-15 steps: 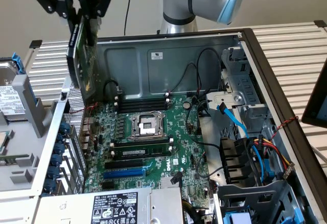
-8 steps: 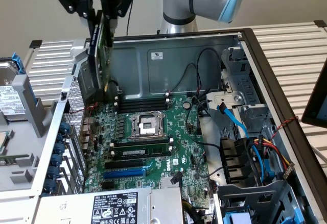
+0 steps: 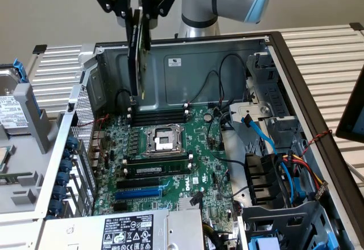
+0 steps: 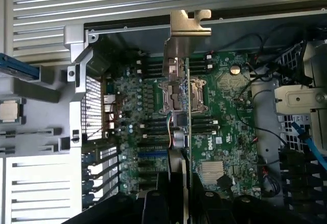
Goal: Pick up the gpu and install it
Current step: 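Pick up the gpu and move the gpu toward the slot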
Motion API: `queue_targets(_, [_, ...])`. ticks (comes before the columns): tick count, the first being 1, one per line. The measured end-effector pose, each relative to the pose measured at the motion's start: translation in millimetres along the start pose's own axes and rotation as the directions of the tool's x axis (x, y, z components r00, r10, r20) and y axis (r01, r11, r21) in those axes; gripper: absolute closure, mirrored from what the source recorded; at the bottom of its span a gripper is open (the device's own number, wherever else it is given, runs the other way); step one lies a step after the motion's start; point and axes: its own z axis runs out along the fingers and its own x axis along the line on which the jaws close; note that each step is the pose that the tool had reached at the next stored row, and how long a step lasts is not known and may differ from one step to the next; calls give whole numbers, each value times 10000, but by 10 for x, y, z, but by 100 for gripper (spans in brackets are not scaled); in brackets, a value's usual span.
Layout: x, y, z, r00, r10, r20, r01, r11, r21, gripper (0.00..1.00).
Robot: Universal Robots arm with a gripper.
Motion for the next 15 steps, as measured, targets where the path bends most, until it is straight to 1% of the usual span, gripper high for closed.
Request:
queue_targets(2, [-54,46,6,10000,2,2,-2,10000,22,73])
queue_targets(5, [-107,132,22,10000,5,4,-5,10000,50,73])
queue_targets(8, [-157,203,35,10000,3,5,-3,10000,55,73])
queue_targets(10, [-174,229,41,10000,4,6,-4,10000,55,73])
queue_targets(13, [-175,284,56,10000,1,13,-1,10000,57,73])
queue_targets(15, [-173,303,66,10000,-2,24,2,10000,56,73])
